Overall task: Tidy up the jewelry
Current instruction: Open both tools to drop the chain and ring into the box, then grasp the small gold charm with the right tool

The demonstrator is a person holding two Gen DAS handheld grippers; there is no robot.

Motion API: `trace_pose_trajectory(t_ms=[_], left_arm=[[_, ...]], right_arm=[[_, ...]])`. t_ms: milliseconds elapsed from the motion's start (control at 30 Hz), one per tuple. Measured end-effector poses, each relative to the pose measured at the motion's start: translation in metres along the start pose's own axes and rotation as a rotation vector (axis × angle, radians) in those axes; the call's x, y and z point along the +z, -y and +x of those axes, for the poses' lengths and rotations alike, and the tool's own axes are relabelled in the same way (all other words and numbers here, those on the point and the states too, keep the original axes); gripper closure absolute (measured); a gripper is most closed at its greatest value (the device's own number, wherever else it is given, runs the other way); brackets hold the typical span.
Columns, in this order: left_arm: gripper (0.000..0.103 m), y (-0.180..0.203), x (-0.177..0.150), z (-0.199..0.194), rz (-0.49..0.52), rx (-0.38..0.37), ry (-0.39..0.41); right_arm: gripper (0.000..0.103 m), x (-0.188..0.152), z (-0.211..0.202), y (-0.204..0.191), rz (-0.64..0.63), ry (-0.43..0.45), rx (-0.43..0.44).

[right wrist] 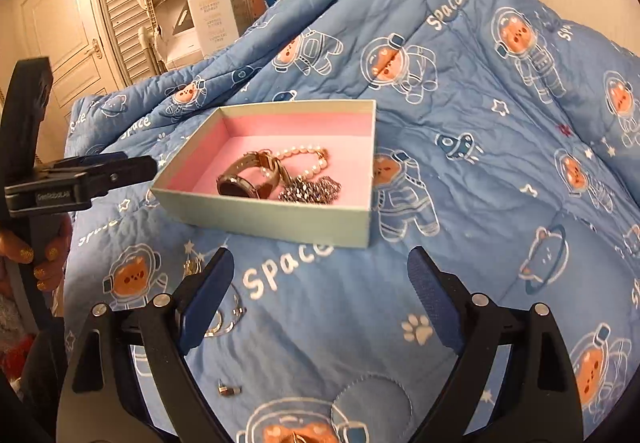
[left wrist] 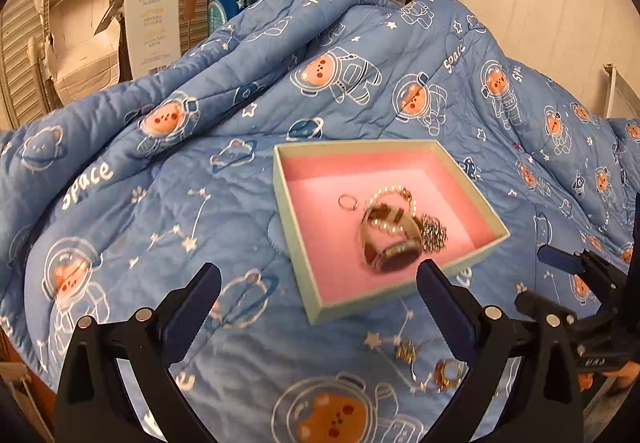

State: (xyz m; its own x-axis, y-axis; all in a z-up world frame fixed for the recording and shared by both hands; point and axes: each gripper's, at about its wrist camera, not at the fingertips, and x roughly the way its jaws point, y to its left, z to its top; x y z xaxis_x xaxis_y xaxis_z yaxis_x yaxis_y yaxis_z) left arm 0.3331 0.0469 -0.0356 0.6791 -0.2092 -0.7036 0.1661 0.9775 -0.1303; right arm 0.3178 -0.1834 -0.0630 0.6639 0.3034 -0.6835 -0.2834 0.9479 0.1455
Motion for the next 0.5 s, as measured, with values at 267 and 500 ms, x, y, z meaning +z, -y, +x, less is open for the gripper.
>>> trace_pose_trajectory(t_ms=[267, 500], left_arm=[[0.007, 0.001, -0.071, -0.028, -0.023, 0.016, -0.034], [0.007, 0.025, -0.11, -0.047, 0.007, 0.015, -0.019]], right_arm=[[0.015, -0.058, -0.032, 0.009, 0.079, -0.024, -0.03], [0.015, -0.094, -0.048, -0.007, 0.051, -0.042, -0.044]])
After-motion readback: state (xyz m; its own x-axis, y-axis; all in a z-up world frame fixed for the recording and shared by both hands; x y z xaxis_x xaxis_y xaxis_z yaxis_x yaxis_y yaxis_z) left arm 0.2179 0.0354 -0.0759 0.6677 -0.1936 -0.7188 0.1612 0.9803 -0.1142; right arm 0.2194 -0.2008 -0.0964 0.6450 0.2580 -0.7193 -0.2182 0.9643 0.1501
